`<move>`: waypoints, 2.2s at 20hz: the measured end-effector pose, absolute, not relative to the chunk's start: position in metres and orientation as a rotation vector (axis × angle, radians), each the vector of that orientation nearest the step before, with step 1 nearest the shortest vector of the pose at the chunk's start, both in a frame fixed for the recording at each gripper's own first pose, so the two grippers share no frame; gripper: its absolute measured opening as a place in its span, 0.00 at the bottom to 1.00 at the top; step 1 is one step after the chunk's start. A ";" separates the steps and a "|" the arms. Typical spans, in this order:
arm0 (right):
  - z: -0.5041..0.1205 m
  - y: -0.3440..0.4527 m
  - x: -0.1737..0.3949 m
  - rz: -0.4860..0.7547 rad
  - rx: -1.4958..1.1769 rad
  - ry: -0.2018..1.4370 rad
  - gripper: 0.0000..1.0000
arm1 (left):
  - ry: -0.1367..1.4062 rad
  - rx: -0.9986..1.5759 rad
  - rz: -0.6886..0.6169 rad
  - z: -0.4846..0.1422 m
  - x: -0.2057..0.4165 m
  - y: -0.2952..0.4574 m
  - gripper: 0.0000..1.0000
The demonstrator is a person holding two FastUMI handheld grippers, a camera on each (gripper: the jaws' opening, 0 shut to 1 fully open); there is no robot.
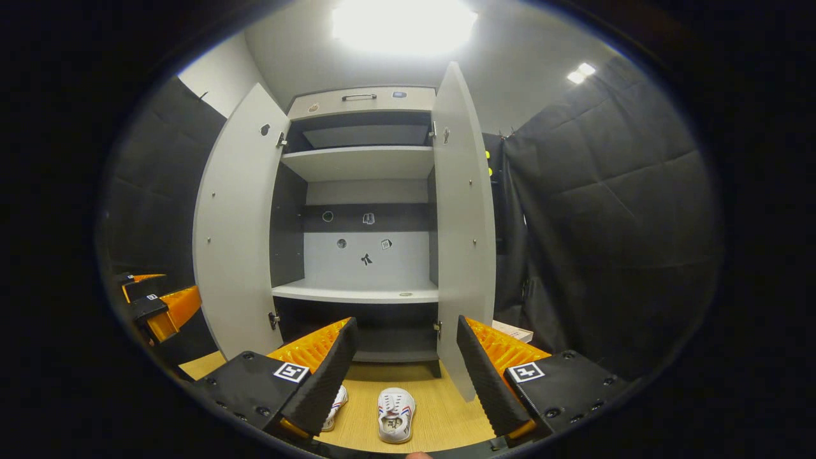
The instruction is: Grab one shoe with the right hand and put it into the shoe cabinet, grab the other shoe with the left hand and put it into the shoe cabinet; then close the right door with the right hand and the left door with the left hand.
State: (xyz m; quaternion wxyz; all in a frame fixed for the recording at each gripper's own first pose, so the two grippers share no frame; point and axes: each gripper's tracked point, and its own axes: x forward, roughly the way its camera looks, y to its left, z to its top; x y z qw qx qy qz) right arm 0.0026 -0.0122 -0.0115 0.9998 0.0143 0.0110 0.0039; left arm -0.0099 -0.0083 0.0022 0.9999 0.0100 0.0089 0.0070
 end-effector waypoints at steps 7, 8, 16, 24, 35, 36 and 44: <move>-0.019 -0.010 0.010 0.017 0.040 0.042 0.98 | 0.014 0.029 0.021 0.004 -0.006 -0.008 0.95; -0.022 -0.010 0.012 0.019 0.040 0.048 0.97 | 0.014 0.029 0.024 0.003 -0.005 -0.008 0.95; -0.073 0.004 0.043 0.050 0.021 0.206 0.98 | 0.016 0.035 0.064 0.001 -0.004 0.006 0.95; -0.153 0.026 0.084 0.120 0.005 0.444 0.97 | 0.041 0.067 0.135 -0.008 -0.012 0.031 0.95; -0.283 0.053 0.093 0.203 -0.027 0.832 0.95 | 0.041 0.108 0.234 0.003 -0.029 0.065 0.94; -0.293 0.055 0.093 0.208 -0.026 0.862 0.95 | 0.043 0.112 0.241 0.003 -0.031 0.068 0.94; -0.355 0.062 0.099 0.192 -0.042 1.024 0.77 | 0.076 0.129 0.295 -0.007 -0.044 0.089 0.95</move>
